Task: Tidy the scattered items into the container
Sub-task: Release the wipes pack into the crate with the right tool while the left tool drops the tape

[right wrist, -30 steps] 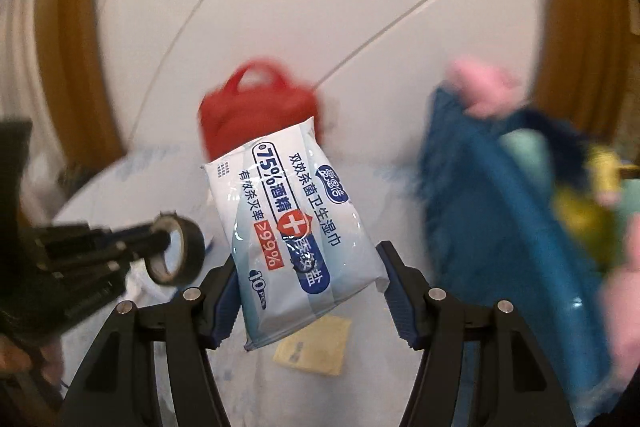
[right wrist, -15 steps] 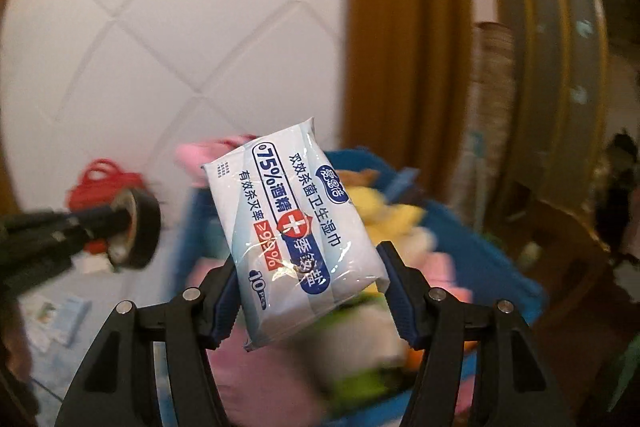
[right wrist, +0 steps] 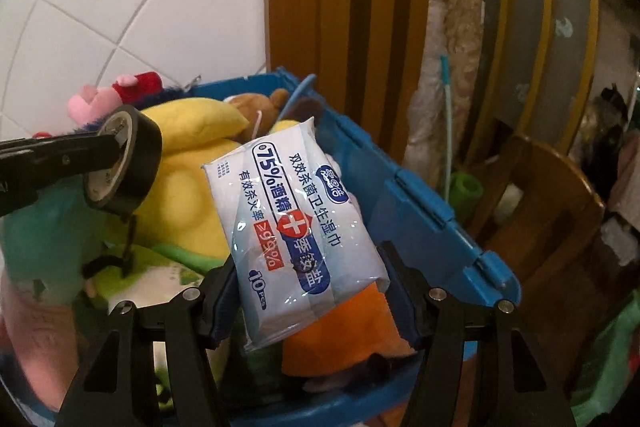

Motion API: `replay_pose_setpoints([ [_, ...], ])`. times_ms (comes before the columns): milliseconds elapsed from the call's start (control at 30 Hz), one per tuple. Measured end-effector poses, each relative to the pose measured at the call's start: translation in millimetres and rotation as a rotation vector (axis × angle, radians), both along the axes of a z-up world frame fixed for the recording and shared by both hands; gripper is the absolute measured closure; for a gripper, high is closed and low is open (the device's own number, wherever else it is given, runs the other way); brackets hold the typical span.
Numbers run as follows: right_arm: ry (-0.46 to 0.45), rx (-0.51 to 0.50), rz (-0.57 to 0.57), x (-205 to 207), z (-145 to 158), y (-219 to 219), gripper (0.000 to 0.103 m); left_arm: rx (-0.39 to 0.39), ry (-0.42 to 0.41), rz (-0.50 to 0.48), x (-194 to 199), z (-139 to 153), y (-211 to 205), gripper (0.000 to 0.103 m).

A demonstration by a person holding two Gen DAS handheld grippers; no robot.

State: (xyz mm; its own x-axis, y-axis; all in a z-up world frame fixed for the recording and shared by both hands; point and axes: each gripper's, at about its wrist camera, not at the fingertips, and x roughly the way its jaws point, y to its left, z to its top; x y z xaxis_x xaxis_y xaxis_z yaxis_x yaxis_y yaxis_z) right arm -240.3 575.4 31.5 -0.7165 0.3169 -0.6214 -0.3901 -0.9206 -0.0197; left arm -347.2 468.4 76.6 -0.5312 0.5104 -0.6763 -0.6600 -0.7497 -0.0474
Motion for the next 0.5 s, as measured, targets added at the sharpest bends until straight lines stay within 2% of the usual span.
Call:
replay_pose_setpoints([
  [100, -0.007, -0.011, 0.004, -3, -5, 6, 0.036, -0.007, 0.016, 0.003, 3, 0, 3, 0.064],
  [167, -0.009, -0.013, 0.003, -7, -8, 12, 0.031, -0.006, 0.040, 0.005, 8, 1, 4, 0.032],
  [267, -0.012, -0.014, 0.006, -13, -11, 19, 0.019, -0.004, 0.060, 0.008, 14, 4, 2, 0.028],
  [333, -0.009, -0.017, 0.006, -12, -11, 19, 0.018, -0.002, 0.065, 0.010, 17, 6, -1, 0.028],
  [400, -0.007, -0.021, 0.006, -11, -12, 18, 0.014, 0.007, 0.075, 0.023, 20, 10, -8, 0.027],
  [433, -0.001, -0.019, 0.004, -10, -10, 17, 0.006, 0.008, 0.075, 0.043, 21, 9, -20, 0.026],
  [467, 0.007, -0.016, 0.002, -8, -9, 15, 0.000, 0.010, 0.075, 0.063, 23, 8, -33, 0.021],
  [500, 0.019, -0.013, 0.004, -6, -5, 11, 0.000, 0.011, 0.074, 0.083, 25, 7, -45, 0.017],
])
